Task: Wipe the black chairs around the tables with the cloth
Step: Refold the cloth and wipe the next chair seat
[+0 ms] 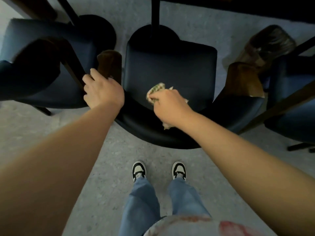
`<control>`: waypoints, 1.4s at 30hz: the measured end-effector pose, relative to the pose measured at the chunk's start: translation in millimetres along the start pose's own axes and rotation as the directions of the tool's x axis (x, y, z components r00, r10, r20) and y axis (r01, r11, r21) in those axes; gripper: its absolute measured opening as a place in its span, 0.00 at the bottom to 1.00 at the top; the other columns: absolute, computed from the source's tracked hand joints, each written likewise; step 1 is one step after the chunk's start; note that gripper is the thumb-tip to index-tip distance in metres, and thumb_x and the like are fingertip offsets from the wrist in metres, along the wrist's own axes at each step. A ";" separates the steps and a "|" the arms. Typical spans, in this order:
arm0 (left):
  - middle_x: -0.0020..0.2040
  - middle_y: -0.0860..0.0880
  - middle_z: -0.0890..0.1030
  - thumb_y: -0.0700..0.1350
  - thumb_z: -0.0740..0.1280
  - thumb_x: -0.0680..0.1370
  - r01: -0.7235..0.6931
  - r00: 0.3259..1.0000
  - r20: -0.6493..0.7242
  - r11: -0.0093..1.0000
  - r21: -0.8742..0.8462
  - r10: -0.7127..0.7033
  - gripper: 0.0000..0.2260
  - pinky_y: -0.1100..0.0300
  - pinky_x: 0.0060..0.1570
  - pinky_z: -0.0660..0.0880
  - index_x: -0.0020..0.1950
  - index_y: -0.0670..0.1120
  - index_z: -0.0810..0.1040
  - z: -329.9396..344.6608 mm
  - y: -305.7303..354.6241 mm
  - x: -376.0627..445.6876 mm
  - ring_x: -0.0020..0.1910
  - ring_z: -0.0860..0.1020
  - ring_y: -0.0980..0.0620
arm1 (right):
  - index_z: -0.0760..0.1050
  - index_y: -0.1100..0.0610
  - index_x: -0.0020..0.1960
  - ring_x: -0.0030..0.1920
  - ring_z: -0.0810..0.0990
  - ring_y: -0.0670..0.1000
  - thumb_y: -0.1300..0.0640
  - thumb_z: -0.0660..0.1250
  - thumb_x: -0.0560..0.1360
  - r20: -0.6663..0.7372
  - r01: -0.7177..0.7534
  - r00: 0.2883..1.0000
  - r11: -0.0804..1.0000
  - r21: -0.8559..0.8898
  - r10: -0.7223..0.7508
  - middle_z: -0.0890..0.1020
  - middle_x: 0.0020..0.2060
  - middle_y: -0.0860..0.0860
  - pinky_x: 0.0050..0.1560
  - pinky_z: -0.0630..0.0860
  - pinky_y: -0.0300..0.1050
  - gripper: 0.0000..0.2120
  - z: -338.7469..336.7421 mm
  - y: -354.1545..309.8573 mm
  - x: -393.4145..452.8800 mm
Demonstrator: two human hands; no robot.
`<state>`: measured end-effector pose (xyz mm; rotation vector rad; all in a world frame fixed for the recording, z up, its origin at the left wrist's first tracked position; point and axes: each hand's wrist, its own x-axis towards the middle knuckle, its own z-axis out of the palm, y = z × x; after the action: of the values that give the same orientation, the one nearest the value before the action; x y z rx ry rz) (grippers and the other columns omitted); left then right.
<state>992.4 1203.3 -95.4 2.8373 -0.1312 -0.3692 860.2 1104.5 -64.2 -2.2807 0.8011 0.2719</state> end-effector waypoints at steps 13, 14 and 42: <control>0.25 0.57 0.69 0.58 0.58 0.78 -0.557 0.830 0.041 0.819 0.137 0.557 0.15 0.59 0.36 0.63 0.41 0.53 0.80 20.0 2.8 -66.1 0.28 0.70 0.52 | 0.71 0.58 0.36 0.27 0.67 0.50 0.59 0.59 0.79 0.553 -0.265 0.783 0.957 -0.120 0.286 0.72 0.30 0.53 0.28 0.63 0.41 0.13 46.9 110.8 82.7; 0.26 0.57 0.70 0.59 0.58 0.77 -0.550 0.834 0.051 0.821 0.153 0.549 0.15 0.59 0.36 0.63 0.40 0.54 0.79 19.5 3.7 -65.6 0.29 0.70 0.52 | 0.70 0.58 0.35 0.27 0.67 0.51 0.60 0.58 0.79 0.558 -0.261 0.780 0.958 -0.119 0.282 0.72 0.30 0.54 0.28 0.63 0.41 0.14 50.6 112.0 85.8; 0.30 0.52 0.76 0.56 0.60 0.77 -0.458 0.889 0.110 0.872 0.173 0.445 0.14 0.58 0.38 0.65 0.38 0.52 0.78 14.2 10.0 -69.3 0.34 0.75 0.46 | 0.80 0.56 0.59 0.54 0.79 0.50 0.61 0.57 0.74 0.228 0.152 0.954 0.969 0.197 -0.196 0.84 0.52 0.53 0.58 0.67 0.32 0.18 -37.5 77.5 -50.8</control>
<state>921.4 1198.7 -89.3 2.8567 -0.8742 -0.3604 771.4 1059.0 -58.6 -2.0832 0.4725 0.3774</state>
